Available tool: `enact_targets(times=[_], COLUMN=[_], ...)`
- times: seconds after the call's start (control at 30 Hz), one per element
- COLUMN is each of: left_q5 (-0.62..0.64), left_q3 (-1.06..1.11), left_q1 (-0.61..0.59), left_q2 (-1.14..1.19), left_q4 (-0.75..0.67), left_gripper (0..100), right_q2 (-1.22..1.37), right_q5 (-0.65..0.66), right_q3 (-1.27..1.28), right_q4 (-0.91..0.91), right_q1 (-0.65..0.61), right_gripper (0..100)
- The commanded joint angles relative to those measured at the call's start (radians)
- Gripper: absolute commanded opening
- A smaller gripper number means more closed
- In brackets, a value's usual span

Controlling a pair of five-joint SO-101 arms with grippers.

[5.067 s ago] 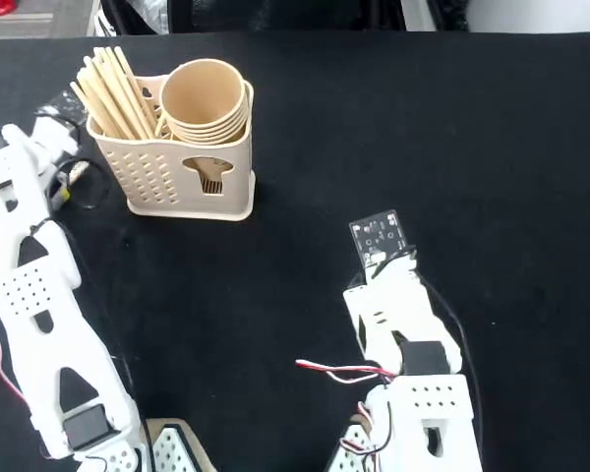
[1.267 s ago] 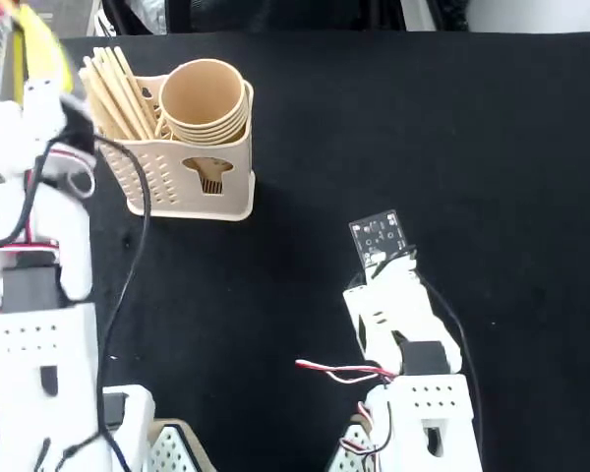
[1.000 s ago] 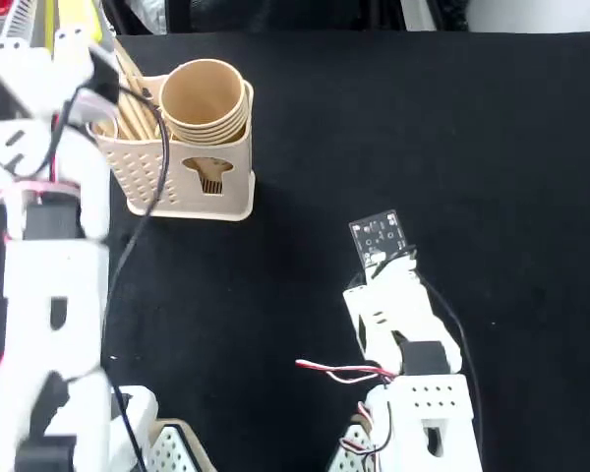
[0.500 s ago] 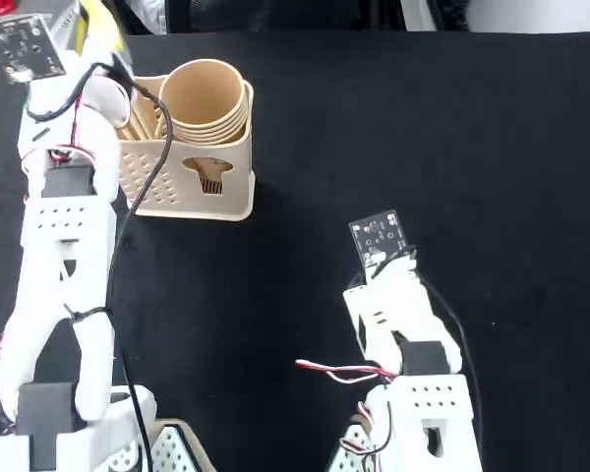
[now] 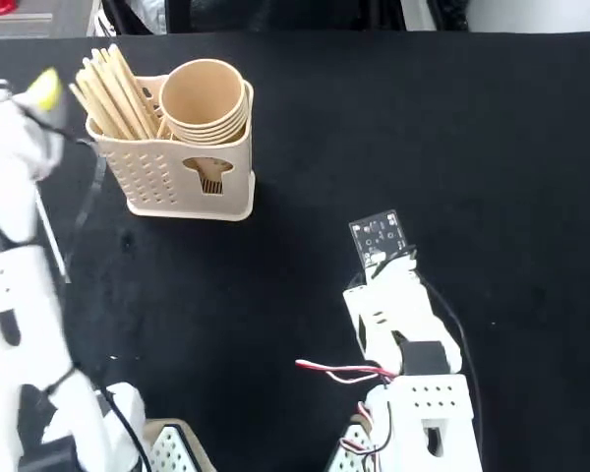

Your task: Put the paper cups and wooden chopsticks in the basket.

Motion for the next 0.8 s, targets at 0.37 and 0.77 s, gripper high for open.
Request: enact_targets(times=[0.37, 0.77], left_q5=[-0.084, -0.077], left_q3=[-0.504, -1.383], left_q1=[-0.193, -0.191], left_q2=[0.775, 1.564], left_q4=[0.221, 0.523], left_gripper=[24, 22], right_q2=[-0.013, -0.013], right_q5=[0.009, 0.009], right_q3=[-0.027, -0.025], right_q4=[-0.008, -0.008], right_q1=[0.005, 0.005], right_gripper=[1.1, 1.1])
